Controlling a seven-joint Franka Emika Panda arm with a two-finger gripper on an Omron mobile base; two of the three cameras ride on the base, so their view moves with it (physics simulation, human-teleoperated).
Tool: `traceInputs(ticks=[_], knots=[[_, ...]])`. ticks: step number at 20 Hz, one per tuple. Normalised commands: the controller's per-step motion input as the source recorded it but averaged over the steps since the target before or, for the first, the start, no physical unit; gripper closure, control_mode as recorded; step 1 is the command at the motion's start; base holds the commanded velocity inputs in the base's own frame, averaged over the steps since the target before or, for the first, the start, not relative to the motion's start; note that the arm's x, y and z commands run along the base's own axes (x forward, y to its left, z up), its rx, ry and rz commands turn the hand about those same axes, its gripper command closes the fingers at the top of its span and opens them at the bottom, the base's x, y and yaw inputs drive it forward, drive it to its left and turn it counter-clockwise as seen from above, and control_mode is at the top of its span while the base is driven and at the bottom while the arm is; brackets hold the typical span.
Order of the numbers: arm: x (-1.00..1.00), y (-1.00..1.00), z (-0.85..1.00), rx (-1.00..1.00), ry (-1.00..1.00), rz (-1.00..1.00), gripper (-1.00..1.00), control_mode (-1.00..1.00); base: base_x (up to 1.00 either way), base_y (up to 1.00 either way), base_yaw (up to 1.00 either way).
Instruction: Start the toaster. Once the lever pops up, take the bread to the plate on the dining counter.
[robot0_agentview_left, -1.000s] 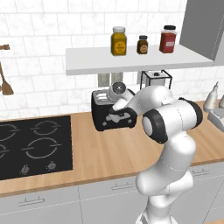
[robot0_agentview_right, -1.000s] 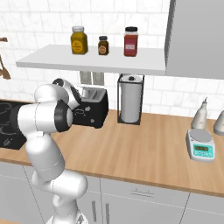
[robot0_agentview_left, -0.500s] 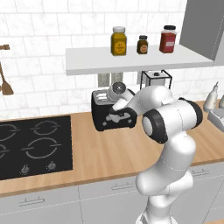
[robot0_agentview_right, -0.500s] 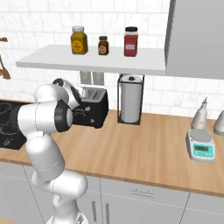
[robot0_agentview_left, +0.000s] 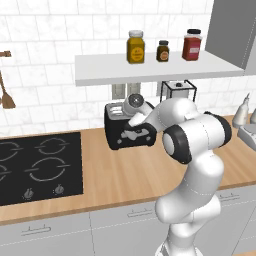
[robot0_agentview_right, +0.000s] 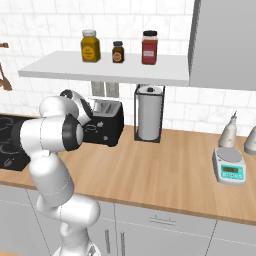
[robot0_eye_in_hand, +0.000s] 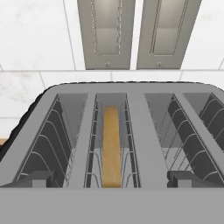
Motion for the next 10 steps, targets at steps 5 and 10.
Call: traceInputs(ticks=[5,10], knots=[[0.00,0.00,0.00,0.00,0.00,0.00,-1.00,-1.00,0.00,0.00,0.00],[0.00,0.00,0.00,0.00,0.00,0.00,-1.00,-1.00,0.00,0.00,0.00]])
